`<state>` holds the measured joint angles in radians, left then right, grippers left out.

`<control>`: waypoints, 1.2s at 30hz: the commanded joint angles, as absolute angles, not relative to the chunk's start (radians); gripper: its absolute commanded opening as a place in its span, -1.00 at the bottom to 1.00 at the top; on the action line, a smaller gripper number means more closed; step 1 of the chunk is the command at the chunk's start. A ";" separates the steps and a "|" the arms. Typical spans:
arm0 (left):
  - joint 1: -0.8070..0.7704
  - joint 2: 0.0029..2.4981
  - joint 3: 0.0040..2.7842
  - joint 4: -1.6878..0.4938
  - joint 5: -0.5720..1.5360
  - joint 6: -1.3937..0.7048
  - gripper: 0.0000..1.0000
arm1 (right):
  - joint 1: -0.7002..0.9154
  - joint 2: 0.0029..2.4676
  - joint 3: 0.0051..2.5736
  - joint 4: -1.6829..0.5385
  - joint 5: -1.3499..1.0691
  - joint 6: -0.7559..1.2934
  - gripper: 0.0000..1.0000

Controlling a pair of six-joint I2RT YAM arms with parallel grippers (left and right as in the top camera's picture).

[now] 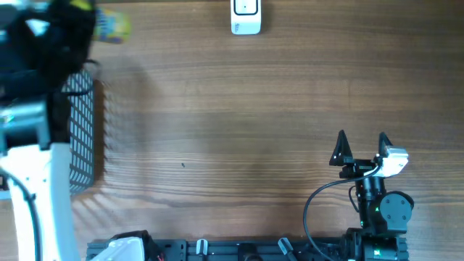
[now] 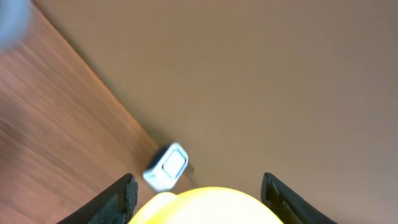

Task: Scan the item barcode
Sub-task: 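Lift the yellow can out and carry it toward the white scanner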

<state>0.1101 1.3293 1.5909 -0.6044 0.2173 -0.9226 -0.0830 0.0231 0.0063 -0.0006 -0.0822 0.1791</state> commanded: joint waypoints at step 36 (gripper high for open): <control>-0.241 1.834 1.610 -0.704 -0.057 -0.921 0.09 | -0.078 0.025 0.005 0.003 -0.082 0.186 1.00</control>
<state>-0.2245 1.8088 1.5909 -0.7071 -0.0105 -0.9230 -0.0830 0.0231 0.0063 -0.0002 -0.0822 0.1791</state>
